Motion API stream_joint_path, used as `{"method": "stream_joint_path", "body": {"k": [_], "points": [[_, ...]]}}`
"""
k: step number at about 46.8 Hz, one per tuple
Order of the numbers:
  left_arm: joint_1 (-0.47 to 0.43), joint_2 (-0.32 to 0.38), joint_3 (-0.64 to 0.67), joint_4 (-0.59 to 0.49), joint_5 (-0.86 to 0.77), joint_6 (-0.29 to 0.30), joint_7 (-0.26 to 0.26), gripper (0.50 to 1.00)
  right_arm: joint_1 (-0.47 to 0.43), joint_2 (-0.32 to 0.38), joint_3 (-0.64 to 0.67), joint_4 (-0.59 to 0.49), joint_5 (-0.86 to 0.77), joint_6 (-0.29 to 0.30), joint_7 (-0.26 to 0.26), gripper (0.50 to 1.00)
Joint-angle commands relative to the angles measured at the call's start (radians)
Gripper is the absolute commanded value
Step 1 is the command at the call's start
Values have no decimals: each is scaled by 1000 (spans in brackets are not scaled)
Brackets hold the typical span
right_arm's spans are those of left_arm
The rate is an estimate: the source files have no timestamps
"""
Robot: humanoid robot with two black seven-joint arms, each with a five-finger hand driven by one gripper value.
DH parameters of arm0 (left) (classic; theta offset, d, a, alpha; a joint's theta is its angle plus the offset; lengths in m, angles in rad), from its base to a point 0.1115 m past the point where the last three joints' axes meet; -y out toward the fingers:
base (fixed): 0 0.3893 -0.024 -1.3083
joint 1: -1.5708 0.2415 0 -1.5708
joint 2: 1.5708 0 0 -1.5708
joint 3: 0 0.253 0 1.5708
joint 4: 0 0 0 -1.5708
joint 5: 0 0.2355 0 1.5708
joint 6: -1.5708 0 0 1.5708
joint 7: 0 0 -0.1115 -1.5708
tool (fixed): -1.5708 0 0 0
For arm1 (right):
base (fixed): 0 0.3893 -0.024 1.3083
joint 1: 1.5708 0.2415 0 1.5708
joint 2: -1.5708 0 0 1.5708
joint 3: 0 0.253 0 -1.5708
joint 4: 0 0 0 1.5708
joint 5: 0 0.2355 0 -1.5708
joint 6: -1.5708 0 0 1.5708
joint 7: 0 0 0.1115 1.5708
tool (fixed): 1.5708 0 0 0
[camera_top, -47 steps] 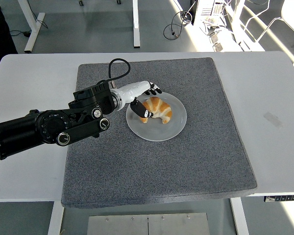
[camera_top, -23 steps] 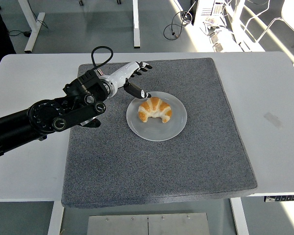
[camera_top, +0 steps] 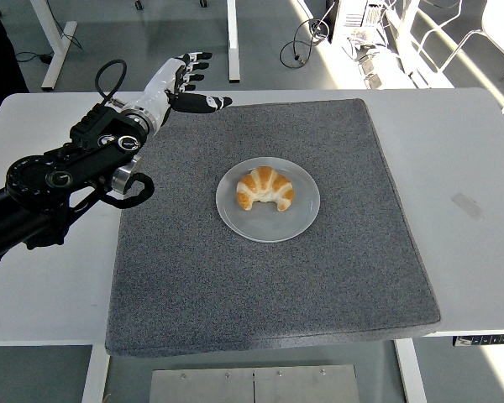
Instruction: Place the bread on the plate
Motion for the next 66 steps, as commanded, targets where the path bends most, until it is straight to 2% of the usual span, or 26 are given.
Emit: {"method": "stream_joint_path", "body": {"k": [1,9,16,22,35,42,50,56,62,66], "points": [[17,0,-45,39,-53,-1,-47,892,0,0,0,0,0,0,0,1000],[41,0,-66,70,-161,-4,-92,892,0,0,0,0,-1,0,0,1000],[57,-12,-89,120,-266,-9,-179,892,0,0,0,0,0,0,0,1000],[55,-25,-118,186,-372,-25,-216,892,0,0,0,0,0,0,0,1000],[94,-37,-239,261,-503,-137,-244,892,0,0,0,0,0,0,0,1000],[115,-51,-302,312,-504,-225,-346,922,0,0,0,0,0,0,0,1000],[117,-98,-350,430,-506,-317,-360,930,0,0,0,0,0,0,0,1000],[118,-104,-370,445,-532,-360,-373,931,0,0,0,0,0,0,0,1000],[121,-104,-371,459,-593,-409,-432,942,2,0,1,3,0,3,0,1000],[121,-107,-370,468,-610,-429,-443,943,2,0,1,3,0,5,0,1000]]}}
